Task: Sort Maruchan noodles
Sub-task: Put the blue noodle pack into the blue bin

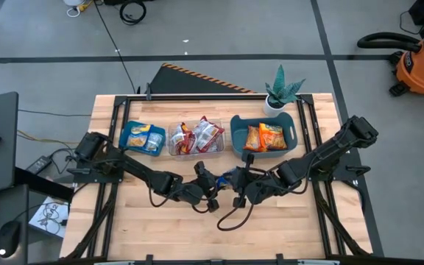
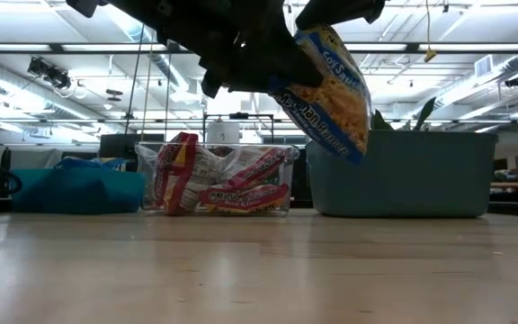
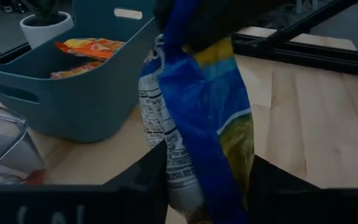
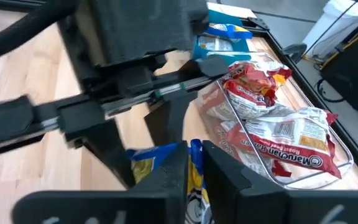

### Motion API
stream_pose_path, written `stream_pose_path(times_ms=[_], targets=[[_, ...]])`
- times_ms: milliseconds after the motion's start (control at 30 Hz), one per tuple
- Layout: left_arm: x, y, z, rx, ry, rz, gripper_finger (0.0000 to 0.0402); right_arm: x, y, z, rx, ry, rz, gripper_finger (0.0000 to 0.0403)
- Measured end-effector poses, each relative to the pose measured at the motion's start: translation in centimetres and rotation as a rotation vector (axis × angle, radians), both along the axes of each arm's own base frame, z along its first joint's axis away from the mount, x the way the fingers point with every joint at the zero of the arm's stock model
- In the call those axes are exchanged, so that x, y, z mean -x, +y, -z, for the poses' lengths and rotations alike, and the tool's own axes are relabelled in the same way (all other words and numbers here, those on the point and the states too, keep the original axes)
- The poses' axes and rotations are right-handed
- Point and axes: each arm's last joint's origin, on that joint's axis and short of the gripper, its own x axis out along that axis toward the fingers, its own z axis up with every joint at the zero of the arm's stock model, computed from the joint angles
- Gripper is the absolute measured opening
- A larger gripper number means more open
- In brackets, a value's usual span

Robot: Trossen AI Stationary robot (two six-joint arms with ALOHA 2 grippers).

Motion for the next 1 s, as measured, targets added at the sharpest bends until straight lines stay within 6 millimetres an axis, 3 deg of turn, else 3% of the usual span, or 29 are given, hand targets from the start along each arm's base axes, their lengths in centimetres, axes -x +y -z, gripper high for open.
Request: stream_pose_path(times_ms=[300, 500, 733, 867, 1000], targets=[[0.6, 0.2, -1.0, 0.015, 0.013, 0.008, 0.0132, 0.1, 0.6, -0.4, 0.008, 0.013, -0.061, 0.0138], [1.0, 0.1, -0.9, 0.024, 0.054, 0.005, 0.0132, 1.6, 0.4, -2.5, 0.012, 0.007, -0.061, 0.0192], [2.0, 0.4, -0.2, 0.083, 0.184, 0.002, 0.0132, 4.9, -0.2, -4.7, -0.06, 0.011, -0.033, 0.0199], [2.5, 0.4, -0.3, 0.108, 0.222, 0.011, 0.0132, 6.3, 0.2, -4.2, -0.066, 0.034, -0.02, 0.0197], [3.3, 0.5, -1.6, 0.109, 0.229, 0.019, 0.0132, 7.2, 0.9, -3.2, -0.066, 0.056, -0.01, 0.0197]])
